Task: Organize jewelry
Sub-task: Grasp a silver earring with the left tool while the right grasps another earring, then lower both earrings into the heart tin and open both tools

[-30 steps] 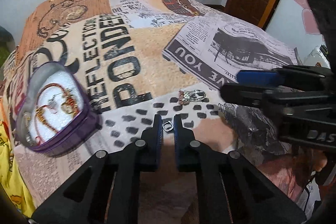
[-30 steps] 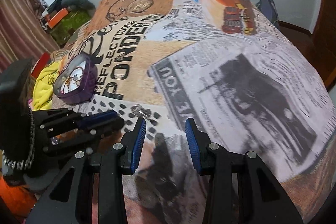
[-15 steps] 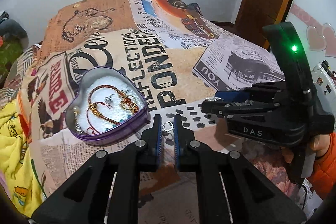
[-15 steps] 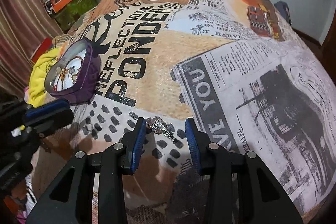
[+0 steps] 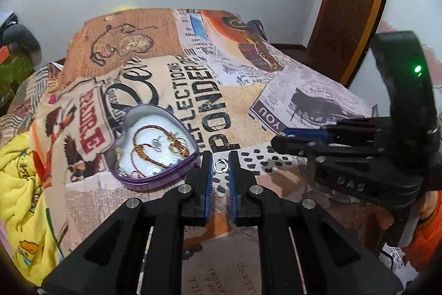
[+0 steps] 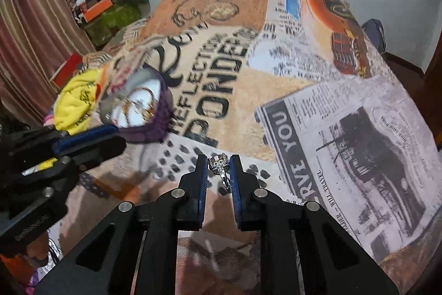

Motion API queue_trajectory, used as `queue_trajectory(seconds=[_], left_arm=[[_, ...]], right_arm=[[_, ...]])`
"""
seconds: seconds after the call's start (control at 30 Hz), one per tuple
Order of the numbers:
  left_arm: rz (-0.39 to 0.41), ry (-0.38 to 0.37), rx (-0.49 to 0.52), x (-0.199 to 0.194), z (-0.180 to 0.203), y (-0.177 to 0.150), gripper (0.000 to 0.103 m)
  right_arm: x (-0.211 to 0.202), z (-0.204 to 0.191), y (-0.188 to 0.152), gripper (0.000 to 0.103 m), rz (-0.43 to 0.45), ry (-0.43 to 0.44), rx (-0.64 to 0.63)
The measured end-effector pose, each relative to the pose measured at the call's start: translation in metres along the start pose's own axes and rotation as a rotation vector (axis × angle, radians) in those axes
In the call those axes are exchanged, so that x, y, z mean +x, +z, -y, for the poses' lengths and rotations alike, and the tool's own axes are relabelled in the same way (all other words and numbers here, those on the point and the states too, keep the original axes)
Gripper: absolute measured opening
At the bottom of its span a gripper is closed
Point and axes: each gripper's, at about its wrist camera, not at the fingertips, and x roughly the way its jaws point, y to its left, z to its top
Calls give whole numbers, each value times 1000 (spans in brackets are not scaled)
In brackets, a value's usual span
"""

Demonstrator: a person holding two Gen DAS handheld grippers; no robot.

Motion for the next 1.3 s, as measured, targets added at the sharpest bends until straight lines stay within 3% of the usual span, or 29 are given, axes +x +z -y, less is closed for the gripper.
queue_trajectory(seconds=[0.67, 1.0, 1.3], left_arm=[[106, 95, -50, -30, -48, 18, 9], [82, 128, -99, -14, -82, 12, 9], [28, 85, -90, 16, -82, 6, 9]], right_arm=[[-21, -43, 41, 14, 147, 67, -34], [8, -54, 55, 15, 122, 107, -38], [40, -64, 64, 15, 63, 132, -52]])
